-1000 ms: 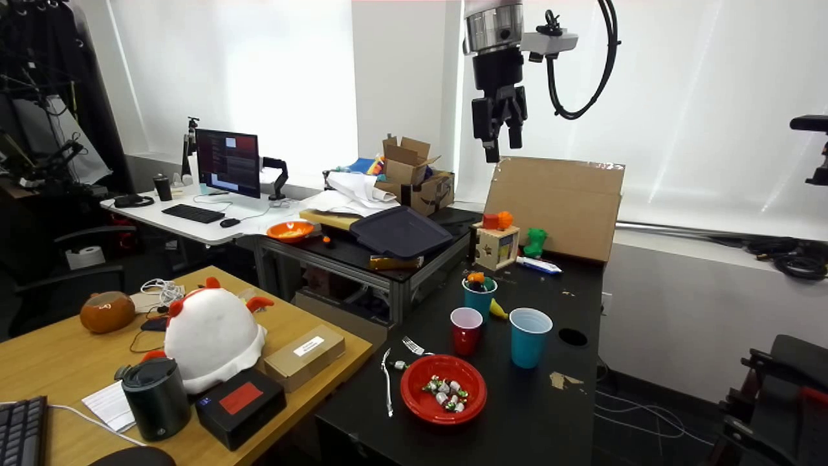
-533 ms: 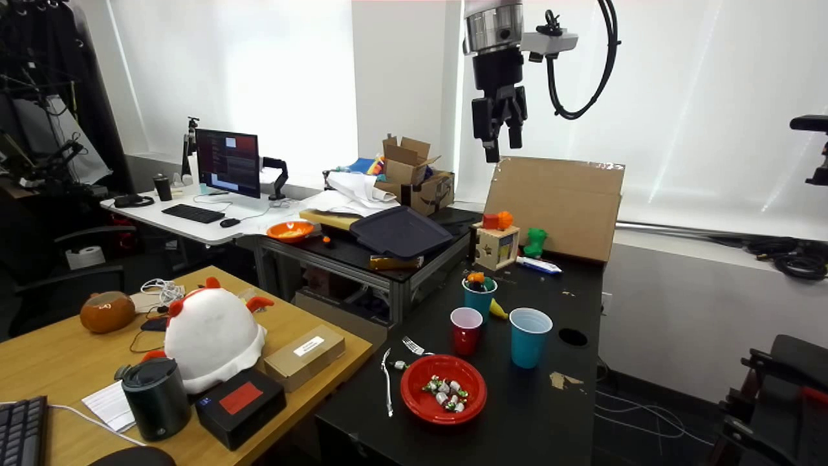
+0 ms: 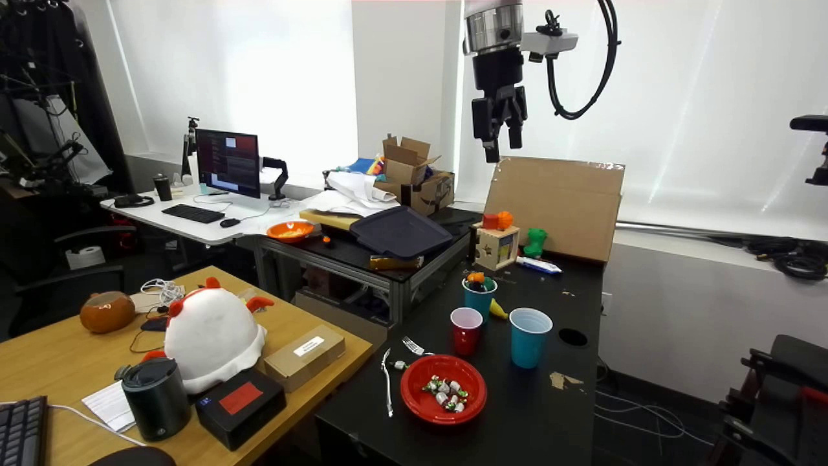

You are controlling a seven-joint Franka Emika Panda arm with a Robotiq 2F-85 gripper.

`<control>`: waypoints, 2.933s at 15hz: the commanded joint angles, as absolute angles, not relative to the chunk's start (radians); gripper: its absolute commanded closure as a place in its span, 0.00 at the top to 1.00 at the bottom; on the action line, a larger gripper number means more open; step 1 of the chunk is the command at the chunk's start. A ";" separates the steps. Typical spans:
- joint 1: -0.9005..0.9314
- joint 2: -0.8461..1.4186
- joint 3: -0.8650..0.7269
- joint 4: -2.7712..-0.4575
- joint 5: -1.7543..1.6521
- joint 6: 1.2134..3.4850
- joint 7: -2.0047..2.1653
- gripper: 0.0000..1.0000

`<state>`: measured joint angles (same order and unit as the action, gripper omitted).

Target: Put the sweets into the blue cup.

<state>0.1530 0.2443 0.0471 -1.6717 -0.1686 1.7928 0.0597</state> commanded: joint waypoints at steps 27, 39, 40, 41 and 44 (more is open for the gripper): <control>0.147 0.360 0.056 -1.725 -0.082 2.012 0.135 1.00; 0.169 0.623 0.069 -1.693 -0.031 2.177 0.146 1.00; 0.169 0.646 0.072 -1.685 -0.029 2.178 0.140 1.00; 0.171 0.665 0.072 -1.678 -0.029 2.178 0.138 1.00; 0.172 0.719 0.084 -1.654 -0.018 2.177 0.123 1.00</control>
<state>0.1690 0.6723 0.0727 -1.6939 -0.0419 2.1771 0.1270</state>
